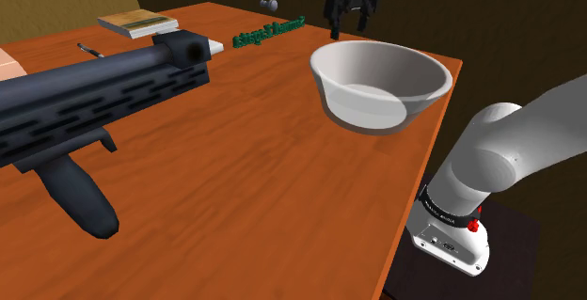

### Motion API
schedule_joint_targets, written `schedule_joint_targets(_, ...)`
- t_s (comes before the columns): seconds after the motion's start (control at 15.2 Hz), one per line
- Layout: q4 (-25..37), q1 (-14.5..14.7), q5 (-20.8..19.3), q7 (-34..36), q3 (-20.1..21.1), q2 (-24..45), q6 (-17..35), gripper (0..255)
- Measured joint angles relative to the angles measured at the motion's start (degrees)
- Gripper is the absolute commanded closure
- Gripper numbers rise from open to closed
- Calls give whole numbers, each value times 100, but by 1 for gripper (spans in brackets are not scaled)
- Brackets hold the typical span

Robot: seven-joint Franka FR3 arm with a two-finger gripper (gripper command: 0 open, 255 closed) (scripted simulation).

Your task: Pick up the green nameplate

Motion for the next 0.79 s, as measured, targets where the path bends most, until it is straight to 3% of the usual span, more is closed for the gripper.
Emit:
schedule_joint_targets(0.33,919,-44,77,496,179,892,94,0)
schedule_joint_targets(0.79,2918,-47,22,1270,426,2529,-95,0)
